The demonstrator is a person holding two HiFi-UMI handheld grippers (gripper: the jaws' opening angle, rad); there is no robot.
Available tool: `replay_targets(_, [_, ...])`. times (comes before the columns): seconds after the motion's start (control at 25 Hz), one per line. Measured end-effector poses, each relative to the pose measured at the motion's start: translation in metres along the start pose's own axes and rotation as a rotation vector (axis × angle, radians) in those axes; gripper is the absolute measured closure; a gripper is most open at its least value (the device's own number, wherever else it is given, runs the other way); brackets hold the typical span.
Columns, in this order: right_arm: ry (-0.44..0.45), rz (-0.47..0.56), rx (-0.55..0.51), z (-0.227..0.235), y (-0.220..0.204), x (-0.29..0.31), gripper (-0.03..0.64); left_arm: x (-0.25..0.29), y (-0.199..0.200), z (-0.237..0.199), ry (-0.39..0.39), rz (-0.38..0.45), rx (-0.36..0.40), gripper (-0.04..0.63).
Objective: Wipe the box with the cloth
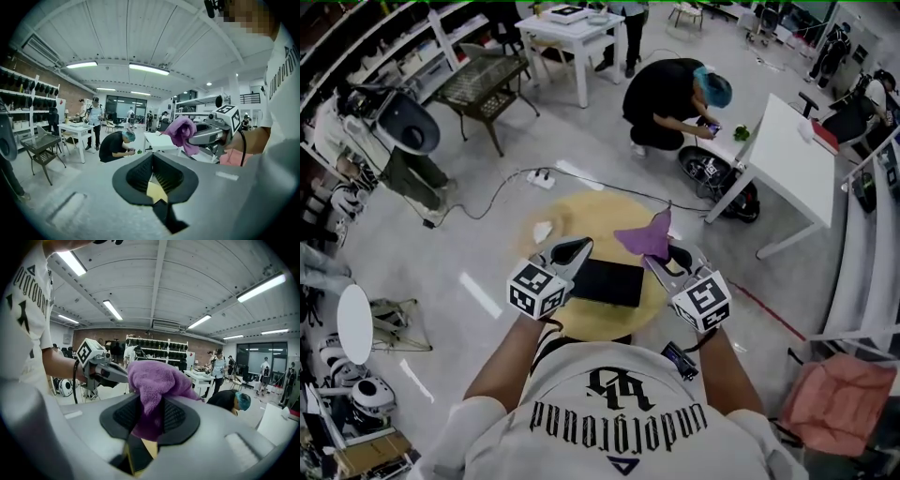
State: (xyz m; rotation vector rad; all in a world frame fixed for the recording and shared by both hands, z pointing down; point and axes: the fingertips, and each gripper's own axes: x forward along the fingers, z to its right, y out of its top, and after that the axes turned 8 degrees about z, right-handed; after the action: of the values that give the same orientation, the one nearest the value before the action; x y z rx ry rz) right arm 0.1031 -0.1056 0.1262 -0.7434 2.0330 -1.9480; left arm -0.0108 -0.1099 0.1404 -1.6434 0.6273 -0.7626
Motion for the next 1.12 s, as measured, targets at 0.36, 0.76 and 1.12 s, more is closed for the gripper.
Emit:
replay_targets(0.36, [-0.054,0.009,-0.002,-0.037,0.015,-0.004,0.512,-0.043,0.023,0.012,-0.072,0.049,0.024,0.589])
replay_targets(0.76, [-0.139,0.026,0.04,-0.14,0.036,-0.009,0.512,-0.167,0.009,0.015,-0.127,0.026,0.014,0.589])
replay_targets(1.12, [-0.174,-0.03,0.074,-0.251,0.021,-0.016,0.512,-0.247,-0.035,0.028,-0.181,0.036,-0.051,0.589])
